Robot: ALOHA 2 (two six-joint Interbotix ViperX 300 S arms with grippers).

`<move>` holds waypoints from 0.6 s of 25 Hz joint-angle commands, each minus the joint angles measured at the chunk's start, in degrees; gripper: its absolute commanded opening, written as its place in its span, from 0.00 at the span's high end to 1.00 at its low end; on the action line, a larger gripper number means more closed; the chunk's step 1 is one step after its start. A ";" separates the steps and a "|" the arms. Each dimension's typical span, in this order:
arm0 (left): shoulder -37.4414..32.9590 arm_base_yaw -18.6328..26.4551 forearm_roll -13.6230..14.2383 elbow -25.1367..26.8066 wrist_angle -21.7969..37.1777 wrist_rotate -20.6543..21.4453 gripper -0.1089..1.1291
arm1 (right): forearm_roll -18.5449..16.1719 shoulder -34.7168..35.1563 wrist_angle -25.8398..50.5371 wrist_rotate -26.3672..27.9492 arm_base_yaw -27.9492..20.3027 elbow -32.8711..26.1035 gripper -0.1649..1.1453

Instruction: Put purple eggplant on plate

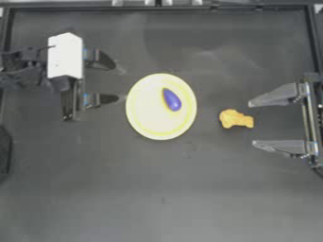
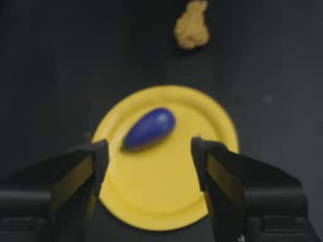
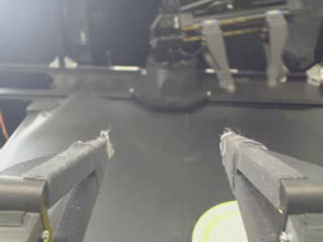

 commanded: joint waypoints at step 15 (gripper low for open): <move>-16.88 -7.47 -9.76 12.92 -13.62 0.00 0.20 | 0.70 0.35 0.00 0.00 -0.44 -0.88 0.12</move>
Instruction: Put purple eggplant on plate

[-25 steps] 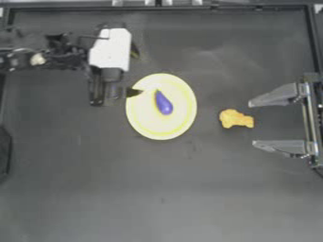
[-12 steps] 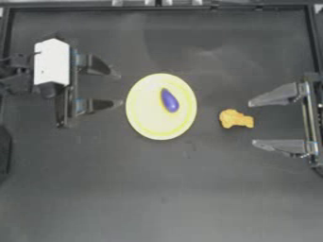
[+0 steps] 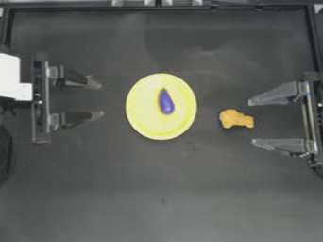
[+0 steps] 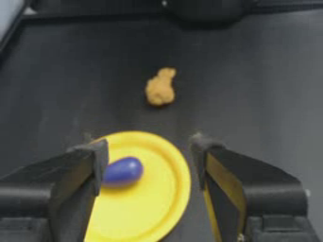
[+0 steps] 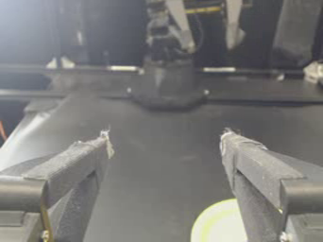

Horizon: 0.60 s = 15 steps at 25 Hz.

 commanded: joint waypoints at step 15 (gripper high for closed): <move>-6.86 -4.66 -3.78 5.27 -4.66 0.18 0.19 | 0.62 0.18 0.53 -0.26 -0.09 -0.97 0.12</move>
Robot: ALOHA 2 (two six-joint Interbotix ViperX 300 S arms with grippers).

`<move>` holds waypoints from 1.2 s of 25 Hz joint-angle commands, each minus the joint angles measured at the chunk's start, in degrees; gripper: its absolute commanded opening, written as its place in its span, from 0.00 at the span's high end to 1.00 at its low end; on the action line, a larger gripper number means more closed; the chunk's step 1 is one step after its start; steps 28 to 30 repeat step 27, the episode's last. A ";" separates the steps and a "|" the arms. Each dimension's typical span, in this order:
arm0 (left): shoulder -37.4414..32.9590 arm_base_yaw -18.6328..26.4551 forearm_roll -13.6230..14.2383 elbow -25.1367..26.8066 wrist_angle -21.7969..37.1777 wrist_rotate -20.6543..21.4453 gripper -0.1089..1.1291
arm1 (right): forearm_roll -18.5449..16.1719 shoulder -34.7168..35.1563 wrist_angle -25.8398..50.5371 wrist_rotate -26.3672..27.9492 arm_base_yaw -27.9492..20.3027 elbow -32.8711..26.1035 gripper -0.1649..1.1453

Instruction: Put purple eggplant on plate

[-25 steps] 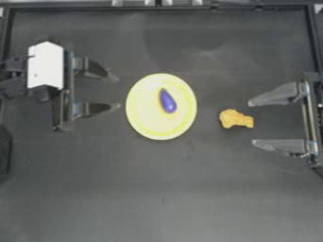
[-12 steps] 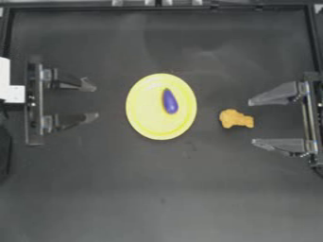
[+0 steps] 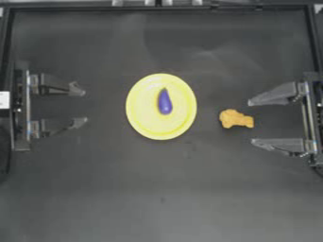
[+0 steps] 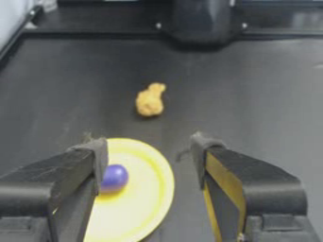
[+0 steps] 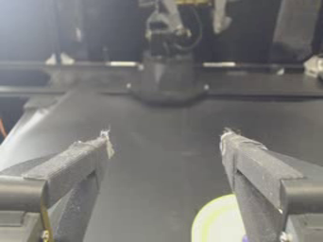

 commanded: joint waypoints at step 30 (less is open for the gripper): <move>-13.45 -2.72 -2.29 8.44 -0.44 0.09 0.20 | -0.35 -0.18 0.97 -0.44 0.00 -0.26 0.12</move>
